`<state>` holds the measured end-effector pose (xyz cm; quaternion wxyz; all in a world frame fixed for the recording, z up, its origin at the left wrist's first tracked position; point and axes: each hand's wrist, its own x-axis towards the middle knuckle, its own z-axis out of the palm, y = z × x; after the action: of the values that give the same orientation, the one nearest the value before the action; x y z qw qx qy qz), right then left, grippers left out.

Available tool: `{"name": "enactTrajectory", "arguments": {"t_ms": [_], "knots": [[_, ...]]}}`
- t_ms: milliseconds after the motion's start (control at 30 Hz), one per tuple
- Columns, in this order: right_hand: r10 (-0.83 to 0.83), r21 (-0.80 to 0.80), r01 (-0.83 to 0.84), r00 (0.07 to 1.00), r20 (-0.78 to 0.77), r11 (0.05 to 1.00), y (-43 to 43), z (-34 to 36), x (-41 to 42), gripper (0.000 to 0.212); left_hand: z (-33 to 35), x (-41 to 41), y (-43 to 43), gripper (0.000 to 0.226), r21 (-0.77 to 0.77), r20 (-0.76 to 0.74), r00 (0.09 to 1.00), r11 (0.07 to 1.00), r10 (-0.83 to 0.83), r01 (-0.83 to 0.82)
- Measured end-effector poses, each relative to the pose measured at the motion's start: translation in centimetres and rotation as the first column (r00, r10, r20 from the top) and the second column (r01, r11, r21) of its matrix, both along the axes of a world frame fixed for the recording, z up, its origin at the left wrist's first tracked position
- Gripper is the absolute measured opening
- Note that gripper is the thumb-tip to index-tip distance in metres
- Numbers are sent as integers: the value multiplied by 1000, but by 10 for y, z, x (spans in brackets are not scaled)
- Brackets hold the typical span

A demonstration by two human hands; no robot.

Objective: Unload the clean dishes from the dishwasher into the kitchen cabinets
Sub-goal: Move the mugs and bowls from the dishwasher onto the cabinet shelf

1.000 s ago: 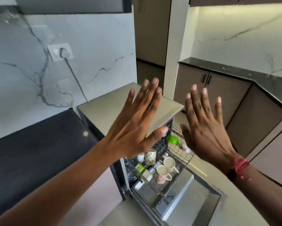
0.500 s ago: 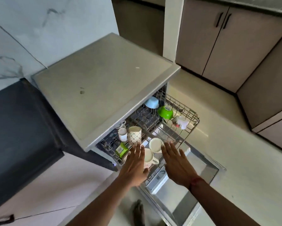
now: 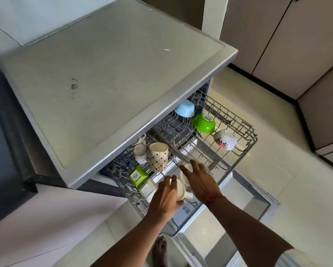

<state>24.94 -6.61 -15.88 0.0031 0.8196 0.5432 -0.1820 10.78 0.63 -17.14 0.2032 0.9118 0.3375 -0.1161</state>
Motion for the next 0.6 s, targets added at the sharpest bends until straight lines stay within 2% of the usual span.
{"name": "enactTrajectory", "arguments": {"t_ms": [100, 200, 300, 467, 533, 600], "knots": [[-102, 83, 105, 994, -45, 991, -14, 22, -2, 77, 33, -11, -10, 94, 15, 102, 989, 994, 106, -108], [-242, 205, 265, 961, -132, 942, -34, 59, -4, 85, 81, -25, -21, 105, 25, 198, 956, 974, 216, -225], [-307, 329, 345, 938, -163, 879, -57, 107, -14, 85, 130, -51, -34, 89, 69, 276, 927, 957, 253, -281], [-294, 530, 330, 943, -153, 781, -79, 214, -64, 82, 255, -118, -53, 87, 99, 214, 907, 916, 362, -389], [-250, 623, 298, 954, -166, 724, -71, 269, -105, 70, 312, -160, -56, 72, 168, 279, 883, 887, 376, -431], [-208, 636, 266, 964, -166, 724, -50, 320, -145, 56, 362, -194, -55, 73, 170, 358, 822, 834, 444, -525]]}}
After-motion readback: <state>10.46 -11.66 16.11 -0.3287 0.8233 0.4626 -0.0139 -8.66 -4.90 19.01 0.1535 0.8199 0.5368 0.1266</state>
